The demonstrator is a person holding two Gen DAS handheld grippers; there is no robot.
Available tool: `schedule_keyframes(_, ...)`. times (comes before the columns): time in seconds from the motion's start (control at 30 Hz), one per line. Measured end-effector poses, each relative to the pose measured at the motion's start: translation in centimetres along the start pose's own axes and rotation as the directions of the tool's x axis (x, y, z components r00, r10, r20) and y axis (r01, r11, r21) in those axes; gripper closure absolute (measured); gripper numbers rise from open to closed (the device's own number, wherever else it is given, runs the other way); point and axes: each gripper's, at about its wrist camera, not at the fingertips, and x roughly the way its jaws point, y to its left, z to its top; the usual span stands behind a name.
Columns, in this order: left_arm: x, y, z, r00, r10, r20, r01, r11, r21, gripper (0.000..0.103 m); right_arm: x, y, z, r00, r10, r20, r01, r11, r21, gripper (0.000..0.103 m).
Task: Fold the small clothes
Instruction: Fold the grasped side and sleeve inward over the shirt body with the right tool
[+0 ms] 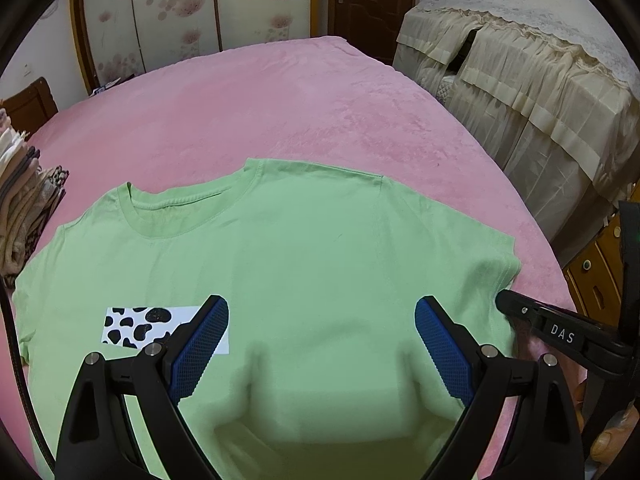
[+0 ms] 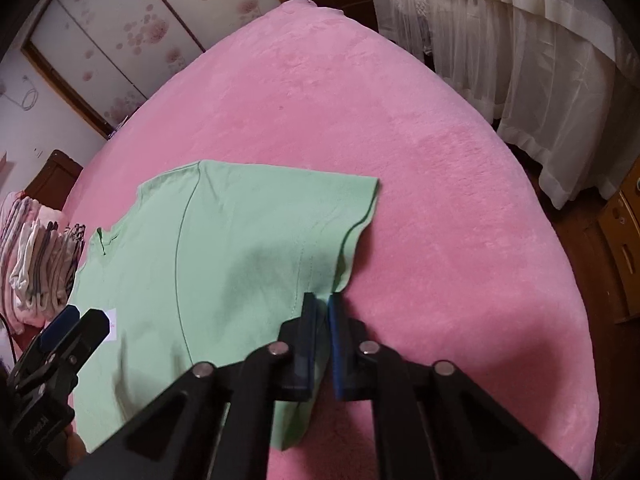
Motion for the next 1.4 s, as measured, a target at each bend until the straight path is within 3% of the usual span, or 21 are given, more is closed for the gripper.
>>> schedule_keyframes(0.17,-0.9,1.3,-0.1,1.0,0.014,0.006,-0.013,1.0,-0.025,0.009,-1.5,1.4,0.2,0.998,-0.007,0.063,0.01,0.999,-0.037,0.1)
schedule_keyframes(0.4,-3.1,5.2,-0.9,0.999,0.014,0.028,-0.011,0.994,-0.108,0.009,-3.1,7.7,0.7,0.994,-0.007,0.11,0.027,0.982,-0.185,0.1)
schedule_keyframes(0.63,-3.8,10.0,-2.8,0.999,0.036,-0.004,-0.036,0.981,-0.191,0.009,-0.2,13.6,-0.7,1.0,-0.007,0.026,0.014,0.957,-0.289,0.1)
schedule_keyframes(0.77,-3.8,12.0,-3.9,0.999,0.045,-0.021,-0.049,0.974,-0.22,0.009,1.4,15.1,-1.7,0.998,0.034,-0.06,-0.05,0.957,-0.287,0.098)
schedule_keyframes(0.93,-3.3,13.4,-4.5,0.999,0.033,-0.042,-0.042,0.971,-0.236,0.009,1.0,15.4,-2.1,0.996,0.05,-0.068,-0.066,0.962,-0.264,0.094)
schedule_keyframes(1.1,-3.2,13.3,-4.0,0.999,-0.011,-0.042,0.001,0.973,-0.232,0.009,-1.4,14.6,-1.6,0.997,0.075,-0.027,-0.079,0.971,-0.226,0.094)
schedule_keyframes(1.3,-3.9,11.5,-3.5,0.991,-0.128,-0.031,0.118,0.969,-0.218,0.009,-5.4,12.8,-1.5,0.997,0.051,0.052,-0.039,0.976,-0.213,0.094)
schedule_keyframes(1.4,-3.8,9.8,-3.6,0.98,-0.193,-0.043,0.181,0.964,-0.194,0.019,-6.4,11.7,-2.0,0.997,0.022,0.079,-0.005,0.976,-0.218,0.094)
